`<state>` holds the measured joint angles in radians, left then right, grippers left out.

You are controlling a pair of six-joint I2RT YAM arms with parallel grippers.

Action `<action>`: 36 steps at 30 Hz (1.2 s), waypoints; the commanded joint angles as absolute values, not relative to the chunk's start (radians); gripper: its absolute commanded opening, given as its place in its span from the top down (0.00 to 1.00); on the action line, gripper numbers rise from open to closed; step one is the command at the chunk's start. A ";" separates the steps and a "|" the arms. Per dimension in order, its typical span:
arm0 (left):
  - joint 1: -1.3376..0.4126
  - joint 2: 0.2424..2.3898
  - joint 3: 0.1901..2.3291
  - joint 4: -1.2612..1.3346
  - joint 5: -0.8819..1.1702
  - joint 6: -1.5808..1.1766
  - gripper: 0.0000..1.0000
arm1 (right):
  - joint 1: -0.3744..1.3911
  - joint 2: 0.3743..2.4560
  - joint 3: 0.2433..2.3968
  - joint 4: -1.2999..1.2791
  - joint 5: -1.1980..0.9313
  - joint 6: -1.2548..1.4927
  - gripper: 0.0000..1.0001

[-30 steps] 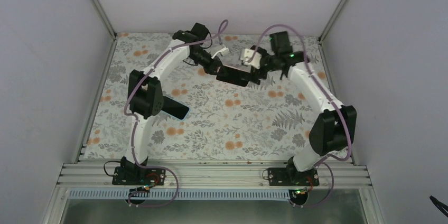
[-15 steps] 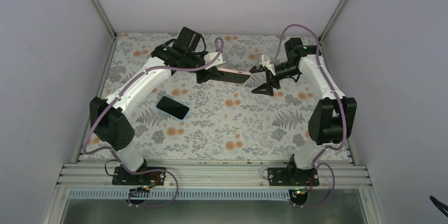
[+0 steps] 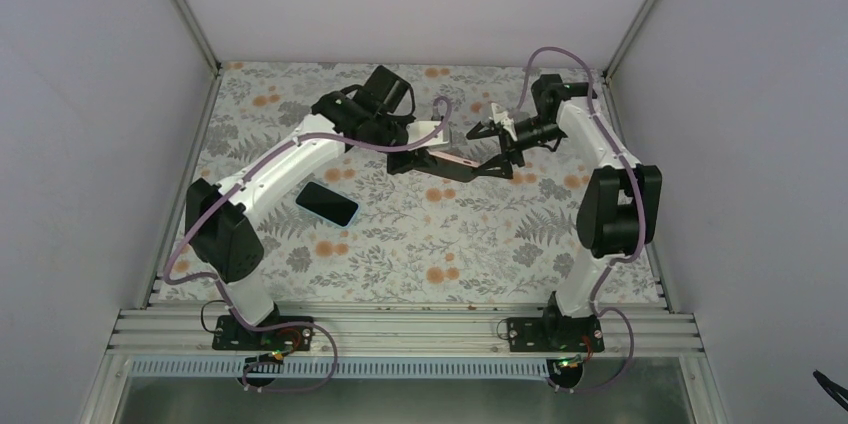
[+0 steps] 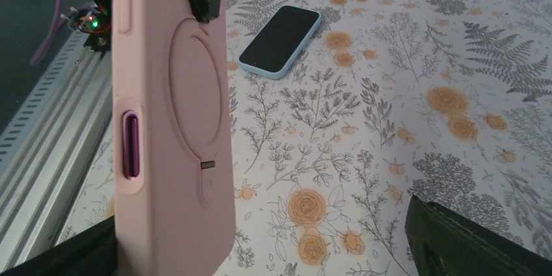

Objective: Take the phone out of the phone case
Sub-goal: Remove the phone case from the phone.

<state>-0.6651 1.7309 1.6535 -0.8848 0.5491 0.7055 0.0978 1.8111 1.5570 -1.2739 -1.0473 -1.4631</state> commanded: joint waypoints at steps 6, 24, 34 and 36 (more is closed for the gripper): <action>-0.713 1.680 1.780 -1.162 0.705 0.934 0.98 | 0.079 1.907 1.665 -1.287 -1.114 -1.524 0.00; -0.711 1.595 1.761 -1.341 0.533 1.029 0.98 | -0.074 2.039 1.933 -1.287 -1.096 -1.399 0.08; -0.696 1.620 1.700 -1.085 0.516 0.959 0.98 | 0.132 1.580 1.361 -1.084 -0.972 -1.361 0.07; -0.697 1.651 1.734 -1.118 0.527 0.963 0.98 | 0.152 1.509 1.298 -0.995 -0.977 -1.288 0.08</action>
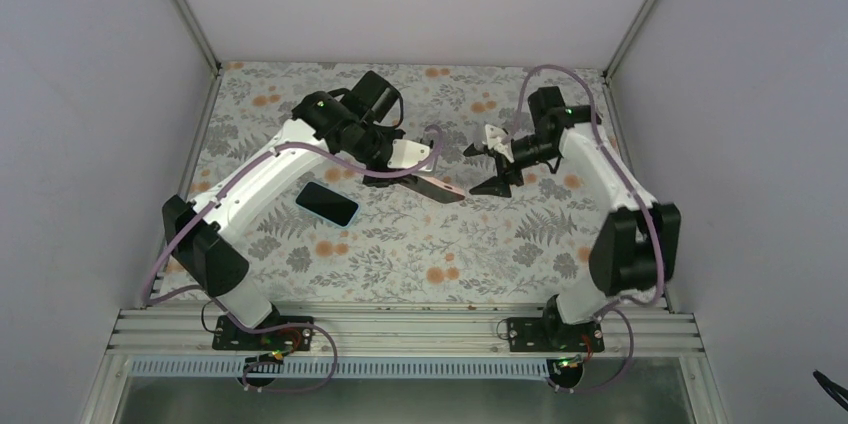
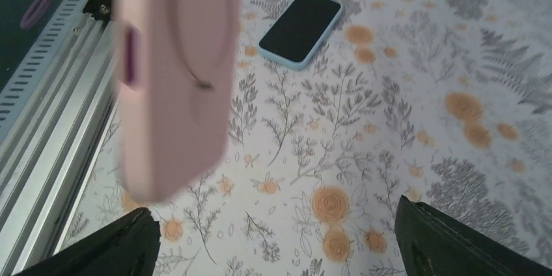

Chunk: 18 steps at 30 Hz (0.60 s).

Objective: Take the phone out of the phone case
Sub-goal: Remove the phone case from the phone.

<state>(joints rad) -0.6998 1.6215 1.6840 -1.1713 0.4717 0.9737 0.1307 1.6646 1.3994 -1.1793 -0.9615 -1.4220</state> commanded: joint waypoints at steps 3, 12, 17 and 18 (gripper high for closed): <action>-0.696 1.661 1.745 -1.124 0.530 0.969 0.98 | 0.165 1.470 1.262 -0.957 -0.986 -1.251 0.09; -0.695 1.657 1.745 -1.091 0.526 0.953 0.98 | 0.171 1.504 1.267 -1.009 -1.000 -1.276 0.16; -0.695 1.653 1.732 -1.078 0.523 0.950 0.98 | 0.171 1.507 1.255 -1.012 -0.997 -1.278 0.18; -0.695 1.655 1.731 -1.078 0.518 0.950 0.98 | 0.171 1.509 1.256 -1.021 -0.997 -1.282 0.18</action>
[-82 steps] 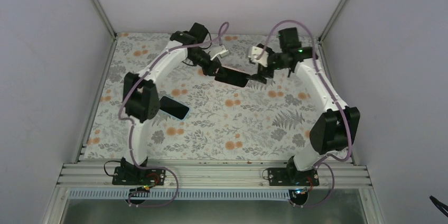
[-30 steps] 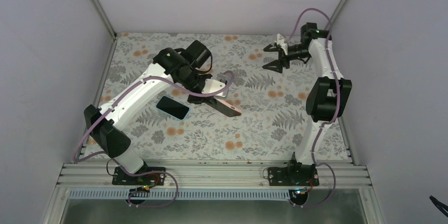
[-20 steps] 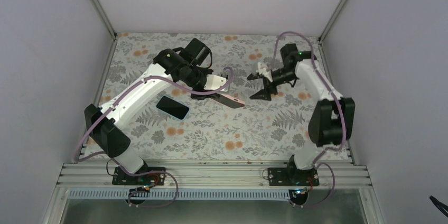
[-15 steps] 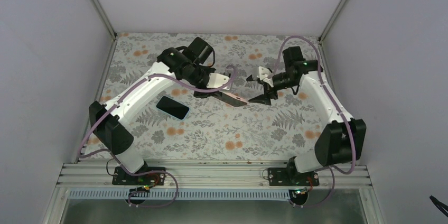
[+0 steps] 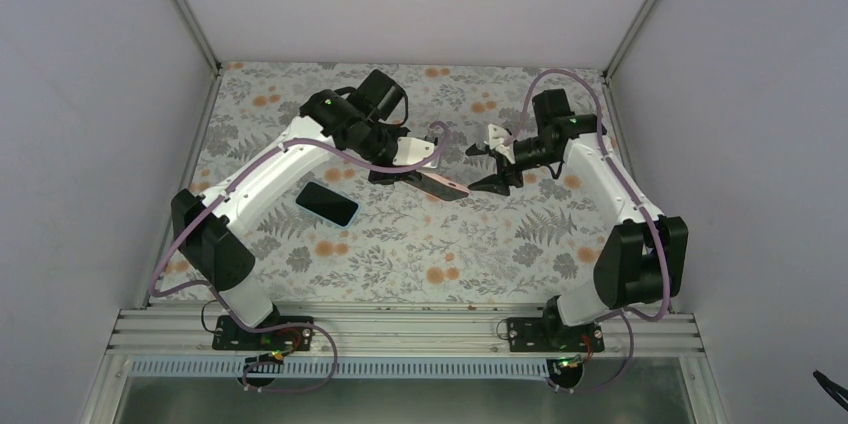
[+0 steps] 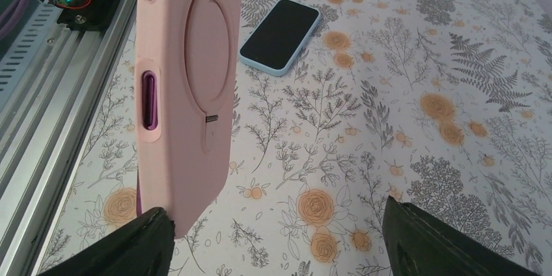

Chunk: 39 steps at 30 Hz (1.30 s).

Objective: Take the phone out of the phone case
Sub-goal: Remove the phone case from the phone.

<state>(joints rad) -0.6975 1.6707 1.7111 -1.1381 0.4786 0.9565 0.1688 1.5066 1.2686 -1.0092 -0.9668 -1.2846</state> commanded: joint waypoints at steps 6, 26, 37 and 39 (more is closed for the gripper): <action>-0.692 1.658 1.730 -1.078 0.509 0.953 0.98 | 0.171 1.480 1.242 -1.053 -0.982 -1.305 0.19; -0.690 1.661 1.738 -1.108 0.522 0.965 0.98 | 0.170 1.488 1.226 -0.986 -0.985 -1.273 0.24; -0.693 1.663 1.733 -1.112 0.509 0.969 0.98 | 0.155 1.535 1.305 -1.036 -0.970 -1.303 0.26; -0.696 1.663 1.741 -1.116 0.526 0.966 0.98 | 0.157 1.534 1.306 -1.016 -0.977 -1.287 0.26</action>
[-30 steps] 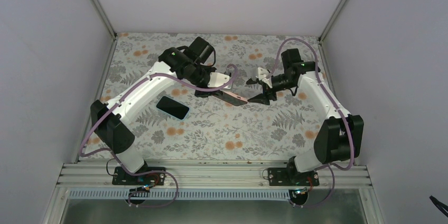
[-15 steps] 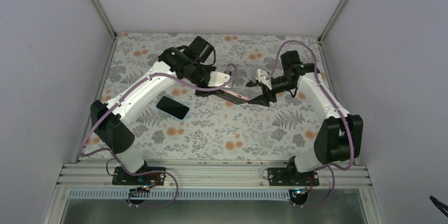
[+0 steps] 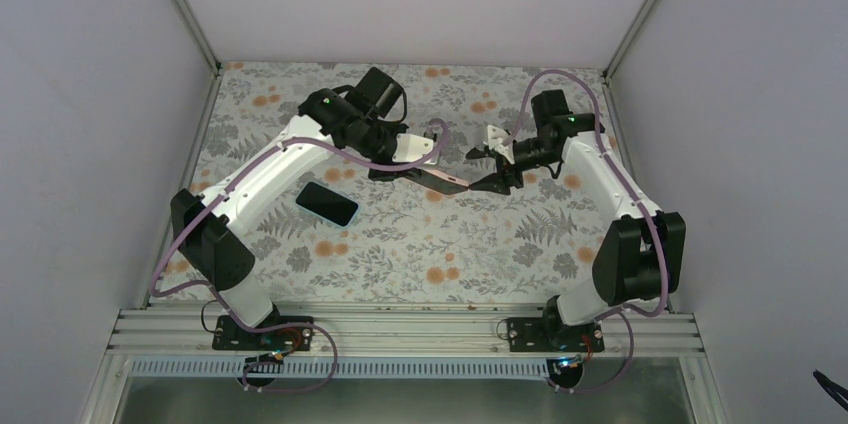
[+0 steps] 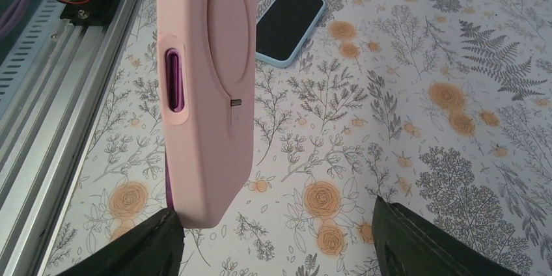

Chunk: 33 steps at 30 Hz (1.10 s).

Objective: Take the phone out of the phone case
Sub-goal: Remove the phone case from the phone.

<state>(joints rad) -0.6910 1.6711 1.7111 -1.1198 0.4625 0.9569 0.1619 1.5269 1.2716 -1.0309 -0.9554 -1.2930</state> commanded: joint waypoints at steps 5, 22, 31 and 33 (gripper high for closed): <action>-0.707 1.668 1.768 -1.122 0.570 0.960 0.98 | 0.174 1.530 1.281 -0.922 -0.970 -1.205 0.29; -0.716 1.736 1.936 -1.247 0.841 0.968 0.98 | 0.220 1.517 1.246 -0.424 -0.738 -0.895 0.29; -0.716 1.733 1.897 -1.023 0.754 0.865 0.98 | 0.413 1.511 1.345 -0.719 -0.992 -1.020 0.24; -0.714 1.731 1.891 -0.971 0.698 0.859 0.98 | 0.475 1.558 1.414 -0.871 -1.036 -1.096 0.26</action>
<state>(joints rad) -0.6563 1.7531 1.8790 -1.2377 0.4946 0.8841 0.3248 1.5028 1.2808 -0.7242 -0.8055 -1.0065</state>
